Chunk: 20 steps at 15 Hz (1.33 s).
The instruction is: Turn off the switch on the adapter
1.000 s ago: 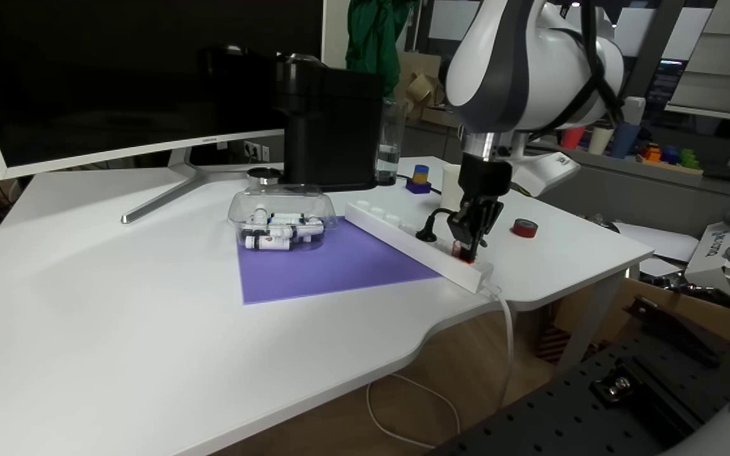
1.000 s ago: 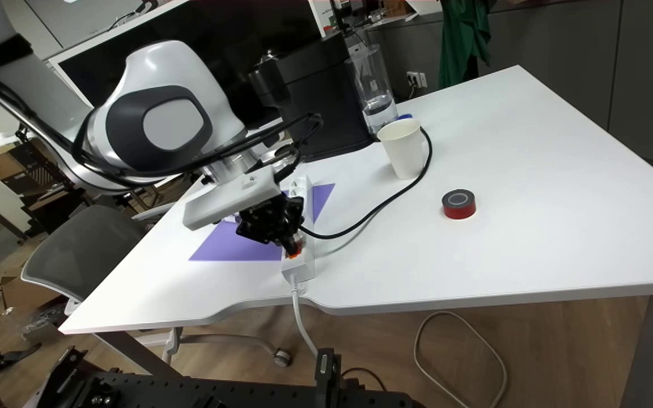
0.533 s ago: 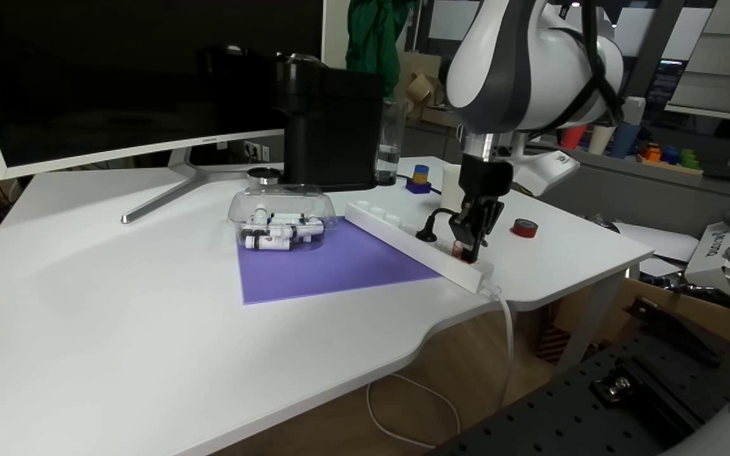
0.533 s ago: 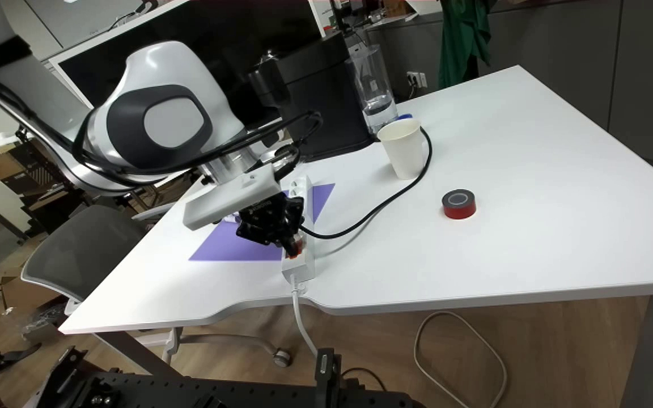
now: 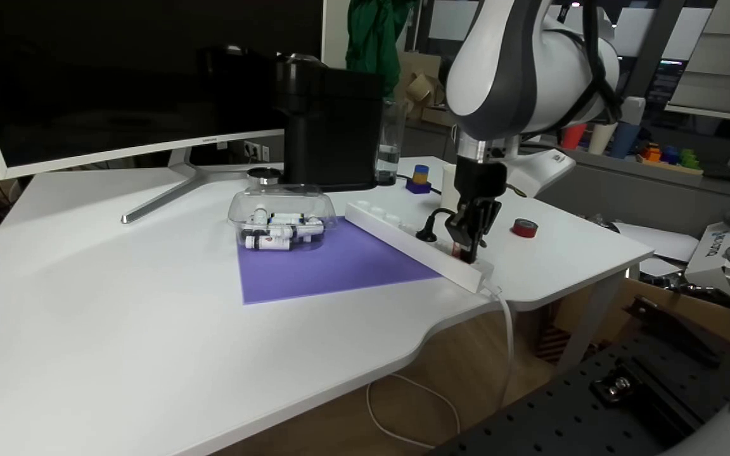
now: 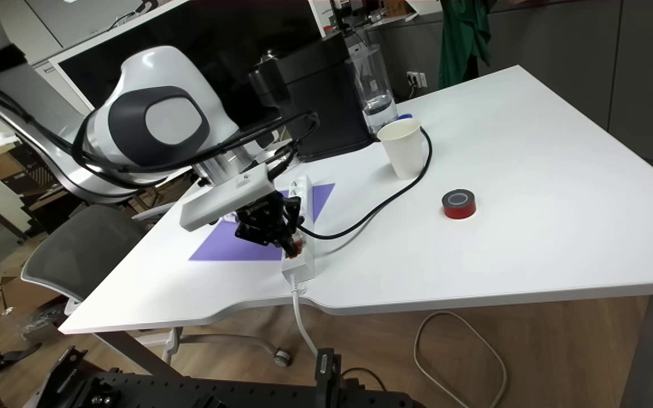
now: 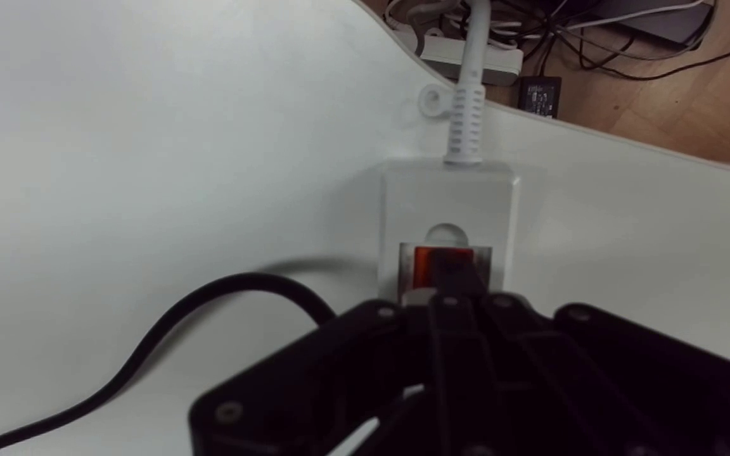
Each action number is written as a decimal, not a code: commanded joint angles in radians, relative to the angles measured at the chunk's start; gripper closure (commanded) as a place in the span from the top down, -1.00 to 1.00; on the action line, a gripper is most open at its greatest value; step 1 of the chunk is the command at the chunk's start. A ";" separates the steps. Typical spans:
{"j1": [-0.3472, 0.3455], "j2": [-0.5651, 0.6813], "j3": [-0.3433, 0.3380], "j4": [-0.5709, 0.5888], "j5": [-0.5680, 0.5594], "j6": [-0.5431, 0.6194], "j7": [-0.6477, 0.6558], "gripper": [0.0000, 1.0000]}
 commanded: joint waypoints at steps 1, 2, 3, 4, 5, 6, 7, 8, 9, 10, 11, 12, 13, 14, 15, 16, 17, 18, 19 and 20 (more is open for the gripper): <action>0.099 0.058 -0.078 0.021 -0.062 0.013 0.152 -1.00; 0.128 0.062 -0.105 0.025 -0.084 0.012 0.186 -1.00; 0.134 0.050 -0.101 0.019 -0.080 -0.001 0.202 -1.00; 0.142 0.030 -0.103 0.010 -0.080 -0.010 0.212 -1.00; 0.150 0.012 -0.105 0.003 -0.080 -0.018 0.221 -1.00; 0.148 -0.016 -0.097 -0.008 -0.072 -0.027 0.220 -1.00; 0.143 -0.047 -0.089 -0.020 -0.065 -0.037 0.214 -1.00; 0.144 -0.078 -0.088 -0.032 -0.066 -0.043 0.215 -1.00; 0.144 -0.117 -0.088 -0.047 -0.068 -0.054 0.214 -1.00; 0.148 -0.148 -0.091 -0.055 -0.076 -0.067 0.222 -1.00; 0.143 -0.194 -0.084 -0.066 -0.075 -0.098 0.226 -0.62; 0.134 -0.234 -0.073 -0.075 -0.075 -0.122 0.230 -0.47; 0.128 -0.279 -0.067 -0.082 -0.089 -0.149 0.239 -0.34; 0.116 -0.319 -0.050 -0.086 -0.091 -0.173 0.243 -0.22; 0.103 -0.360 -0.028 -0.090 -0.073 -0.206 0.236 -0.09; 0.093 -0.397 -0.009 -0.091 -0.065 -0.237 0.235 0.07; 0.084 -0.433 0.010 -0.093 -0.048 -0.272 0.226 0.20; 0.078 -0.469 0.027 -0.095 -0.029 -0.308 0.220 0.32; 0.074 -0.501 0.041 -0.092 -0.006 -0.350 0.218 0.47; 0.072 -0.529 0.054 -0.089 0.020 -0.393 0.221 0.59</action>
